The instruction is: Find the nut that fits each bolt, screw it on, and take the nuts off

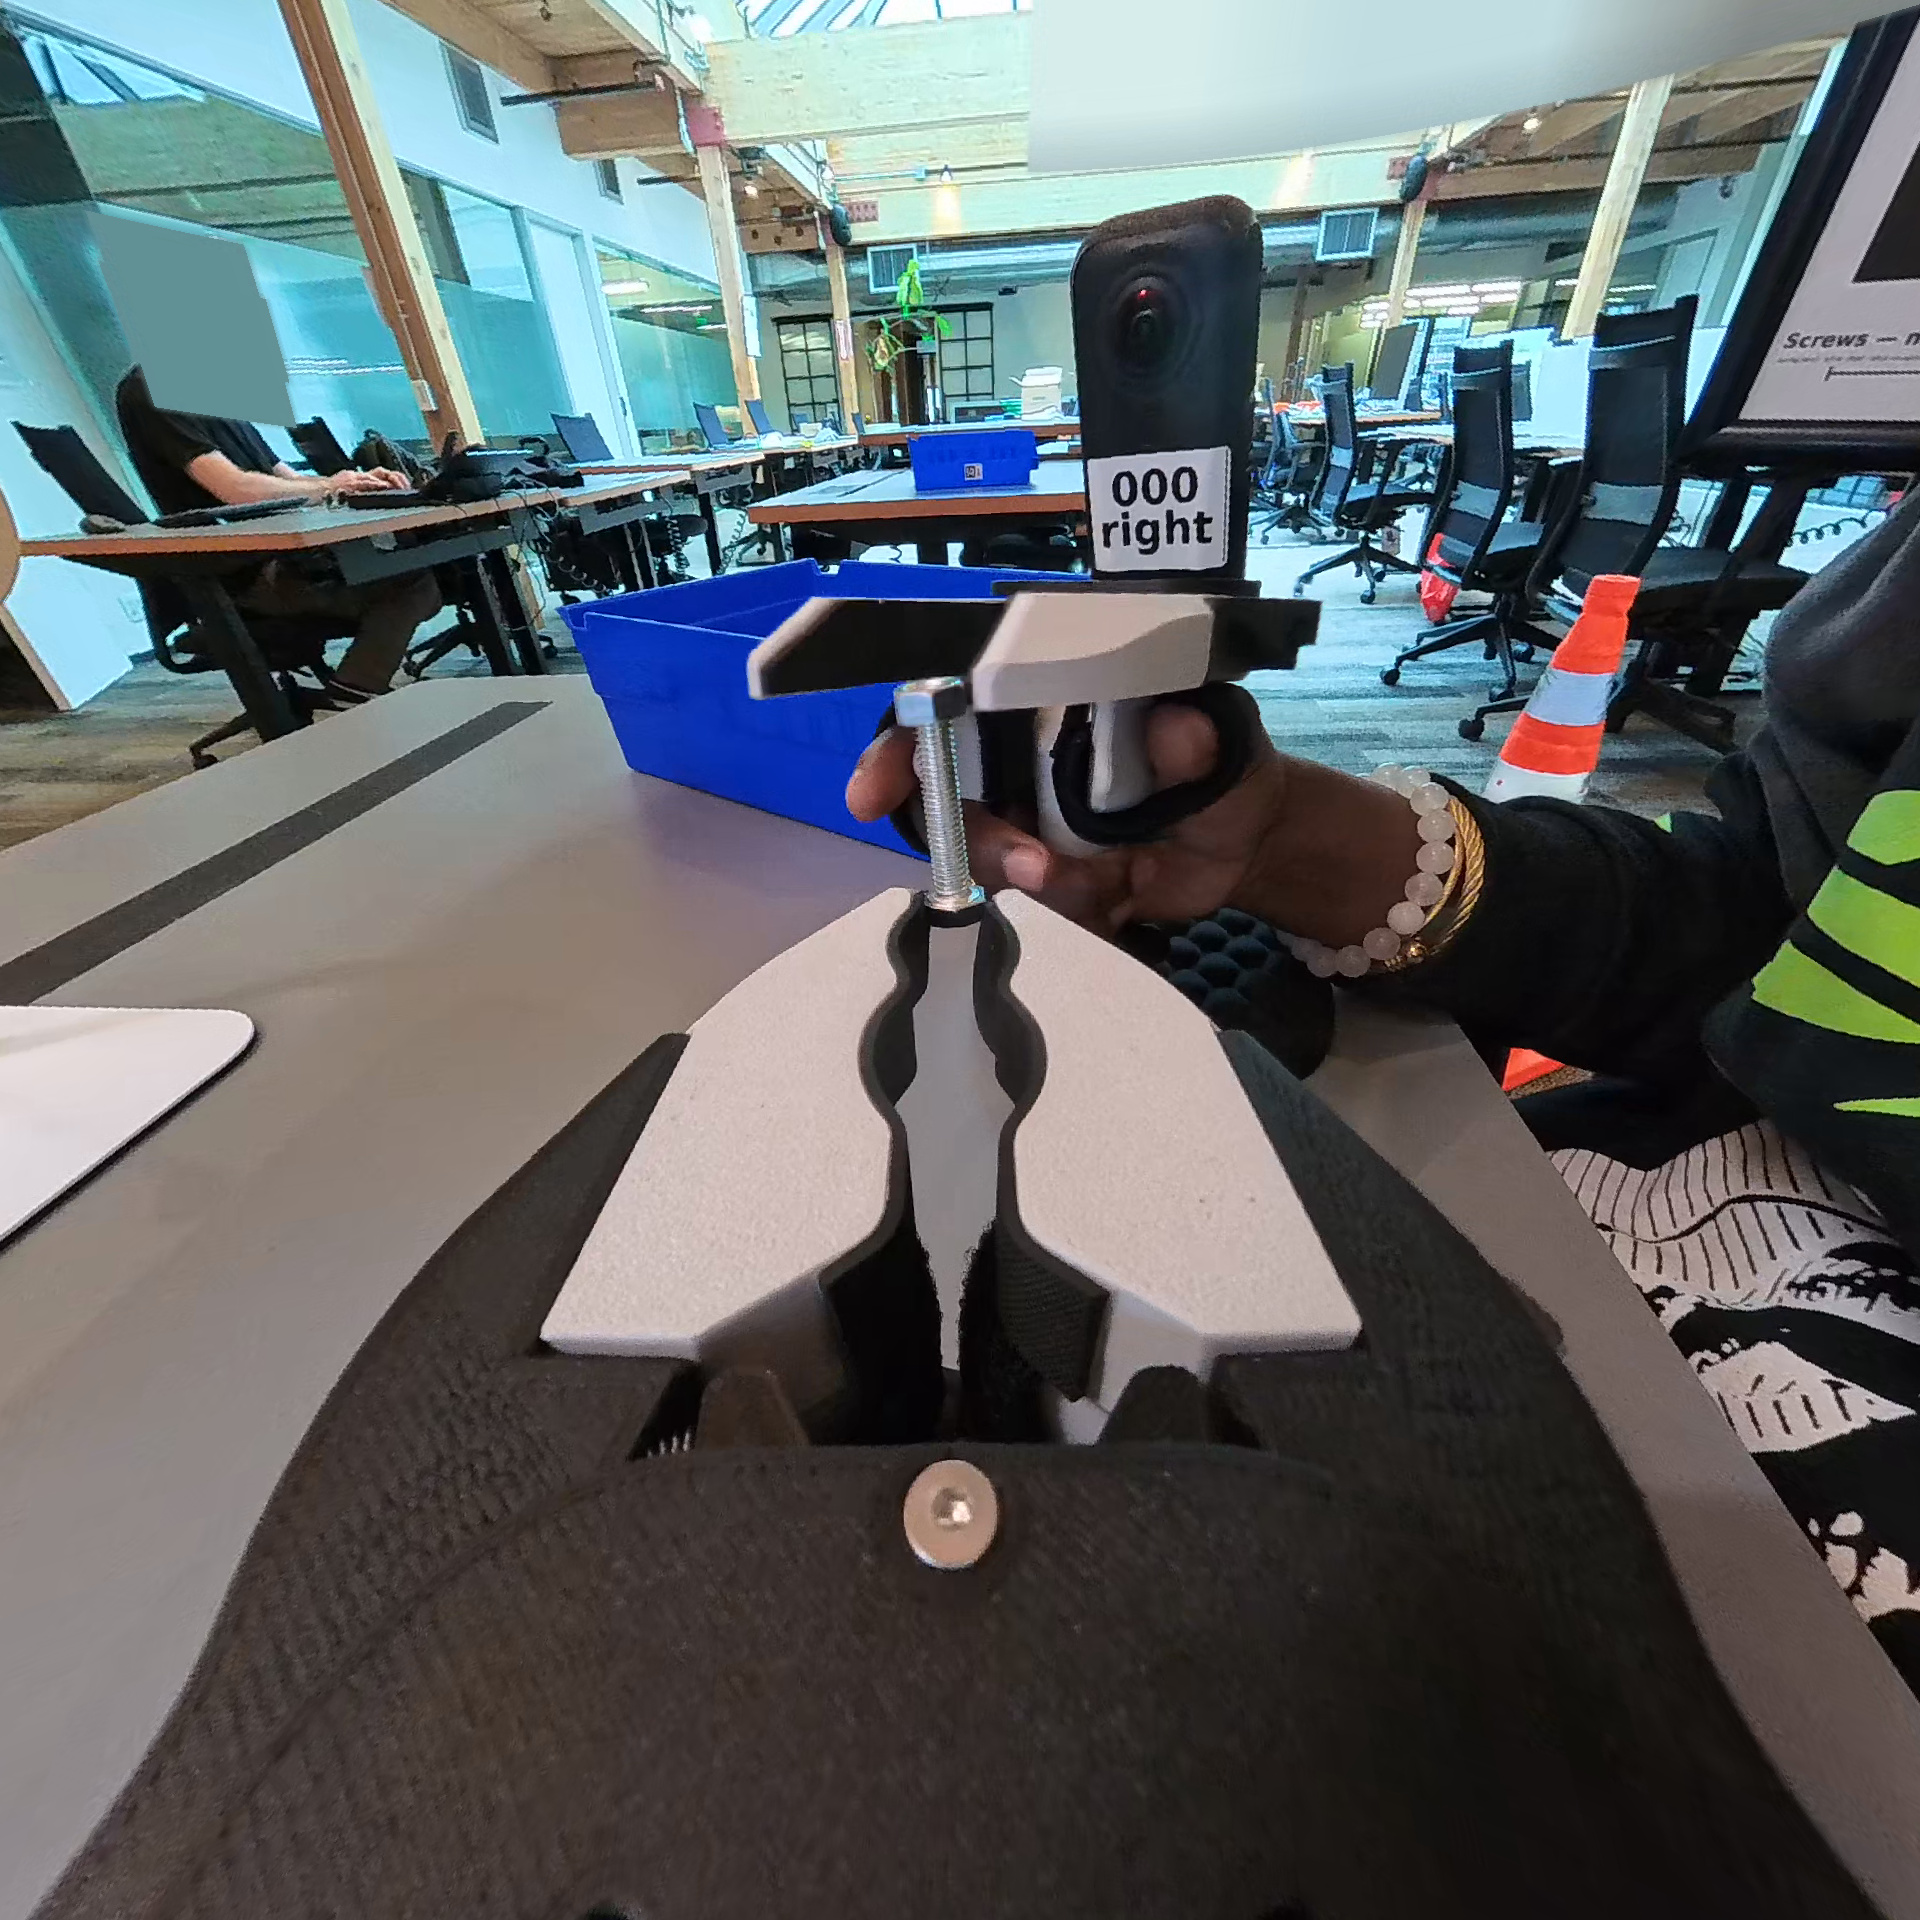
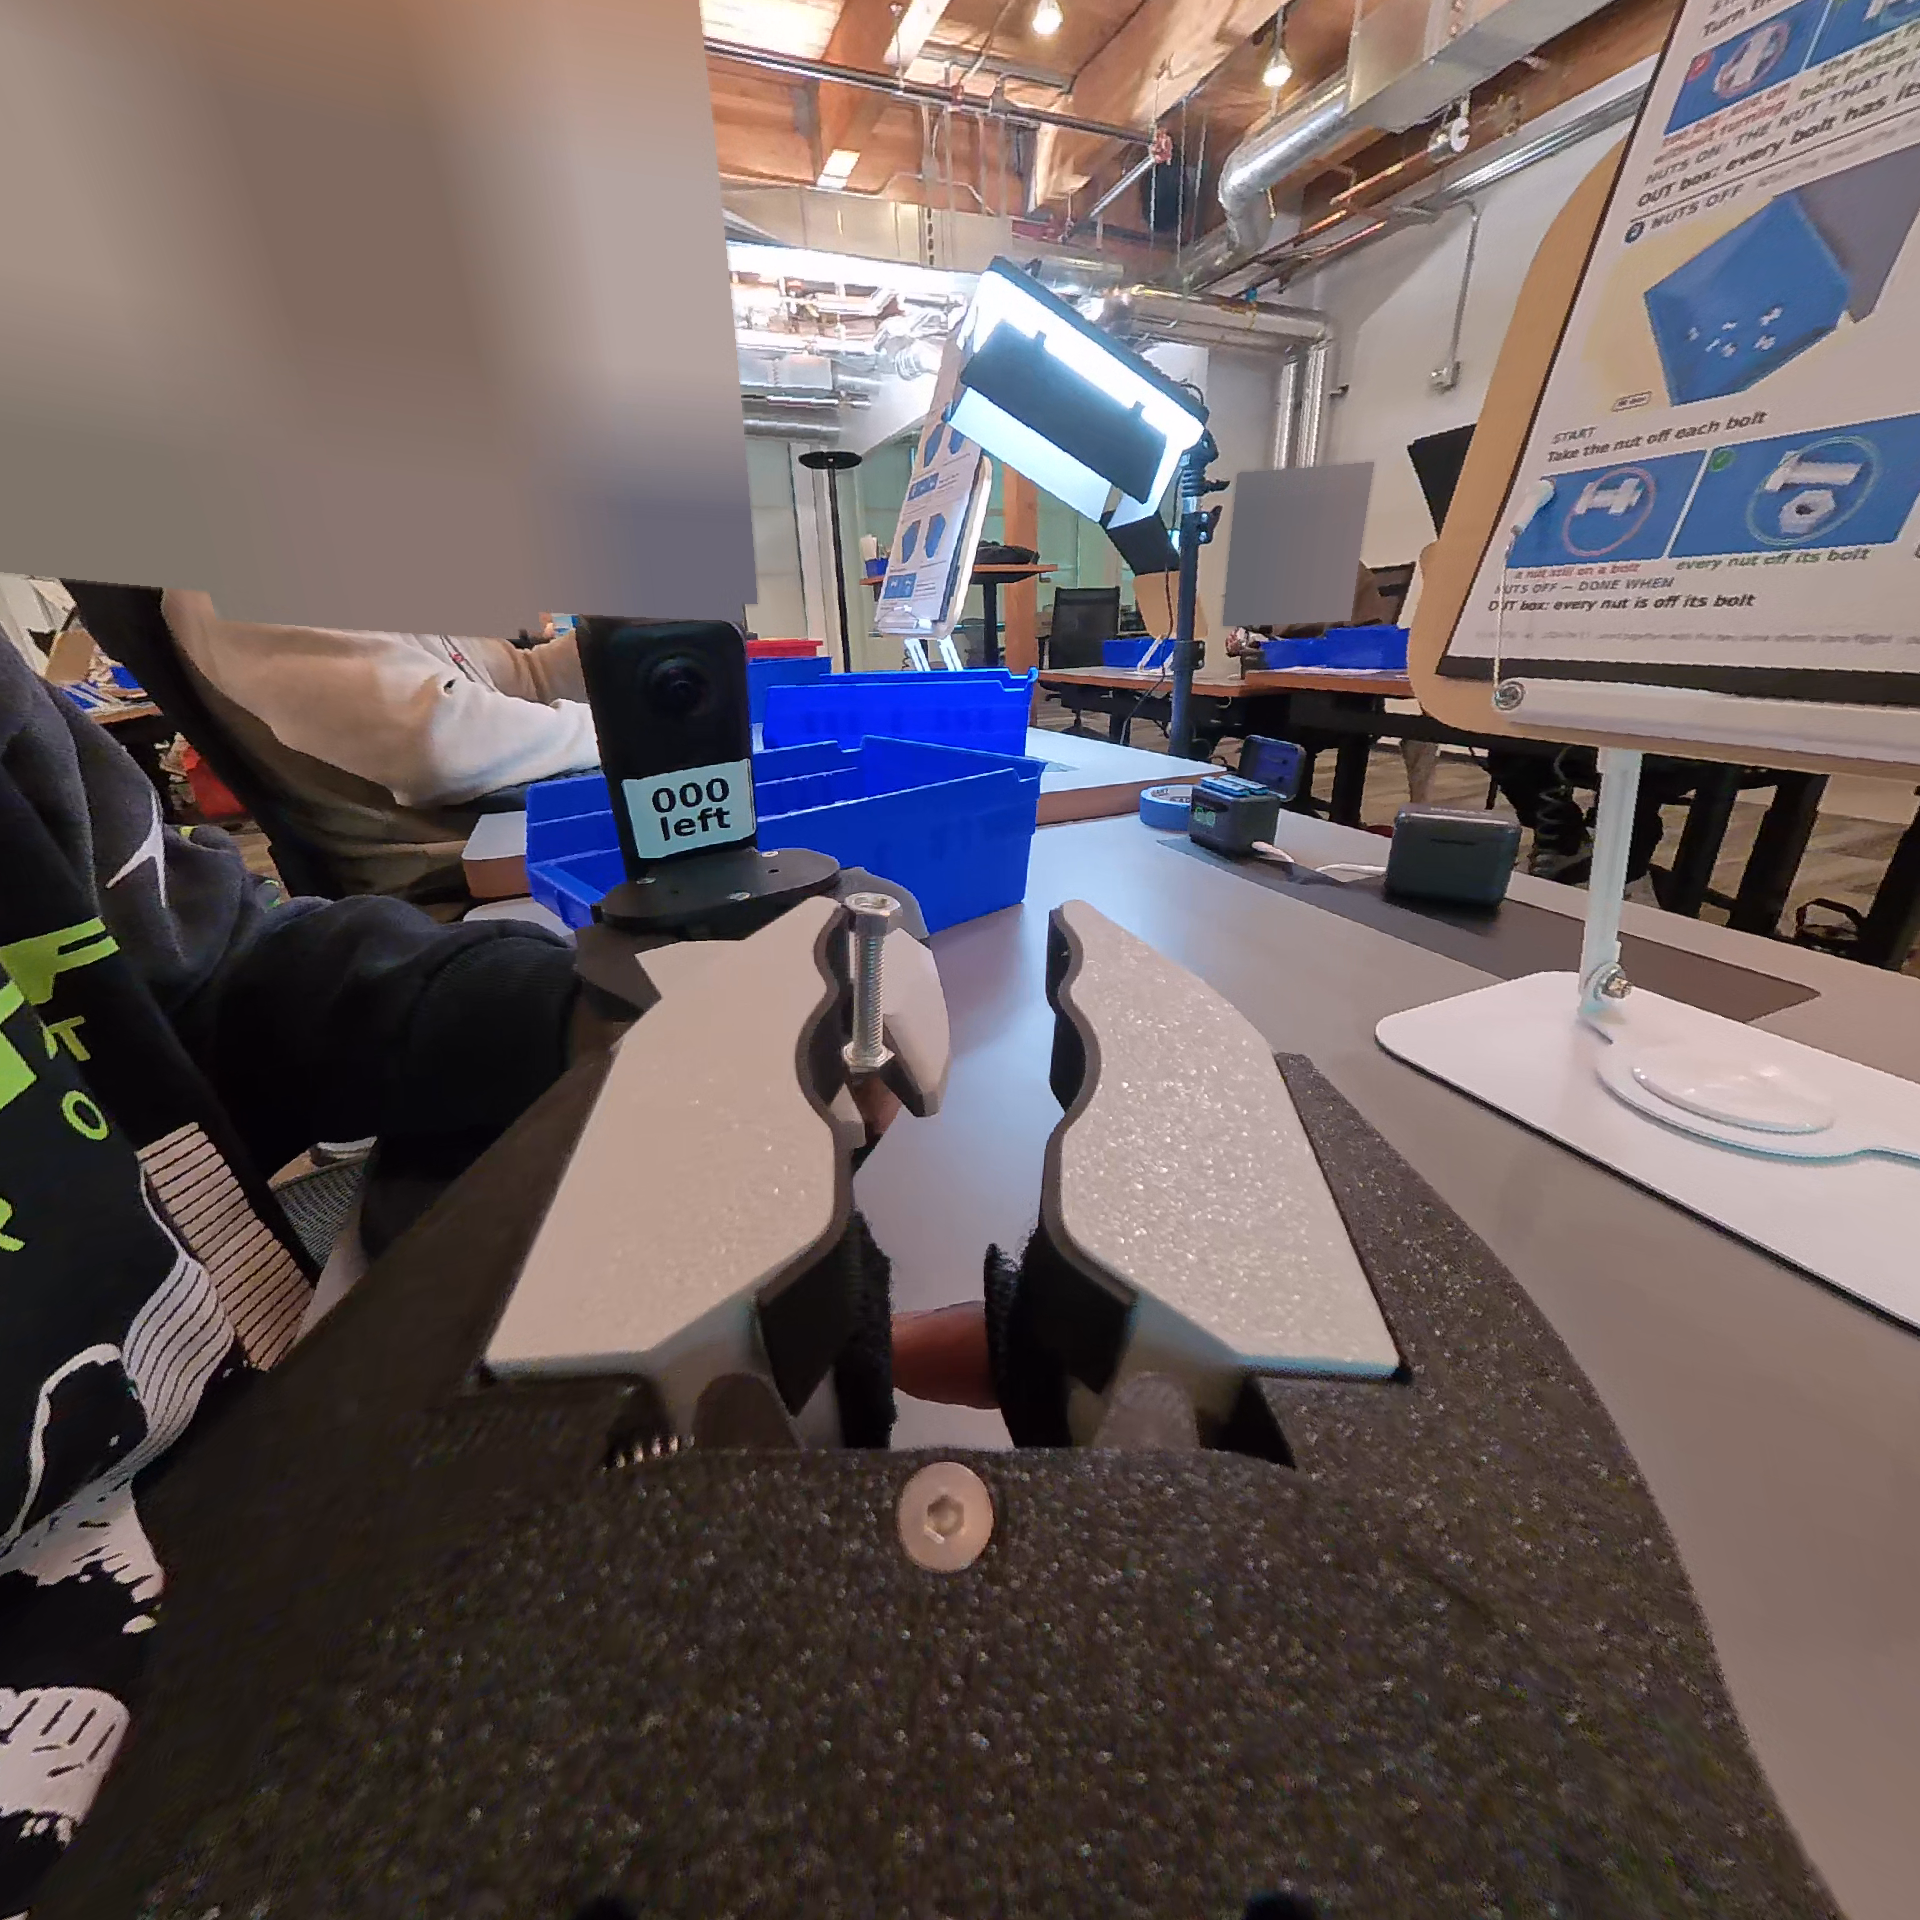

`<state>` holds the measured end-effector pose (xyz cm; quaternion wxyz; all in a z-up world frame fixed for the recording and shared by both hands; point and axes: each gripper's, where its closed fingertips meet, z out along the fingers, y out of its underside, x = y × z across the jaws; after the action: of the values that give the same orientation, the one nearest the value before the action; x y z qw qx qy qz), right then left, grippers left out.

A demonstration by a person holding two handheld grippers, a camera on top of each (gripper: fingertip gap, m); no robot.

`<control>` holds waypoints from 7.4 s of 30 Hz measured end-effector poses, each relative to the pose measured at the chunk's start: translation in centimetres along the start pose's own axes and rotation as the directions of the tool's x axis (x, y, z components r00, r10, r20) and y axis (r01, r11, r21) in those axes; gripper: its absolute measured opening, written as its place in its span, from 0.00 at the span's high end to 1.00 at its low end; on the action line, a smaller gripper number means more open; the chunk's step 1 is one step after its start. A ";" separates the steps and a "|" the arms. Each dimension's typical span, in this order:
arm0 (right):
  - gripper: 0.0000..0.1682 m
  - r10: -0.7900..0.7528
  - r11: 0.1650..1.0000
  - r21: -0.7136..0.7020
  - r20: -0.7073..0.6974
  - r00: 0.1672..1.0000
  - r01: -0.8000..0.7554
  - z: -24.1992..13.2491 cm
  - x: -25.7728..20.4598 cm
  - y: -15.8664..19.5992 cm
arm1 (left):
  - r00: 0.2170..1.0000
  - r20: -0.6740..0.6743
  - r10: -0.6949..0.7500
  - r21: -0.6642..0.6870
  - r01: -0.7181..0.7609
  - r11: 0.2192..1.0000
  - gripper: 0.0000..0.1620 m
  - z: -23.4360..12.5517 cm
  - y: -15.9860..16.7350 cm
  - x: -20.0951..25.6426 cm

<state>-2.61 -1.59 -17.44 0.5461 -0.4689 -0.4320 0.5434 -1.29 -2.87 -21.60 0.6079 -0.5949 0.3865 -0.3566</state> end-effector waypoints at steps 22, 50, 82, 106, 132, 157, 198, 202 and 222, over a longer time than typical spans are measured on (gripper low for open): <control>0.78 0.006 1.000 0.016 0.013 1.000 -0.006 -0.1 -0.1 -0.2 | 1.000 0.001 -0.003 0.000 0.003 1.000 0.94 0.0 0.0 -0.1; 0.94 0.045 0.995 -0.096 0.115 0.992 -0.034 0.3 -1.7 0.5 | 1.000 0.008 0.026 -0.028 -0.026 0.999 0.94 0.1 0.4 0.0; 0.94 -0.114 0.979 -0.198 -0.386 0.916 0.038 -11.2 6.0 -5.6 | 0.982 -0.051 -0.184 0.013 0.185 0.983 0.94 -0.4 -0.1 -0.5; 0.93 -0.355 0.471 -0.436 -0.889 0.288 -0.767 -35.4 16.1 6.1 | 0.985 0.109 -0.130 0.042 0.126 0.991 0.94 -0.9 -0.1 -2.9; 0.87 0.060 0.900 -0.429 -0.052 0.997 -0.076 0.0 -0.1 2.2 | 0.996 0.093 -0.005 -0.105 0.015 0.994 0.94 -0.1 1.9 -1.7; 0.96 -0.183 0.838 -0.341 -0.911 0.369 -0.427 -30.2 21.4 -0.5 | 0.968 0.234 -0.089 -0.137 0.124 0.983 0.58 -0.3 3.1 -4.2; 0.57 -0.126 0.892 -0.351 -0.798 0.590 -0.284 -21.9 13.6 0.8 | 0.713 0.665 0.222 -0.224 -0.093 0.970 0.61 -7.1 -2.8 -6.5; 0.54 -0.176 0.865 -0.407 -0.794 0.581 -0.293 -20.8 12.6 2.0 | 0.356 0.850 0.388 -0.373 -0.113 0.921 0.60 -15.7 -5.6 -6.7; 0.87 -0.539 0.659 -0.687 -0.715 0.446 -0.305 -21.0 14.6 5.9 | 0.259 0.878 0.403 -0.479 0.459 0.748 0.94 -29.7 3.5 -8.0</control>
<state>17.42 11.91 -27.75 0.4855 -0.8209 -0.2955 -0.0556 -31.48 -8.86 -24.52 0.4488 -0.8623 0.0193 0.2337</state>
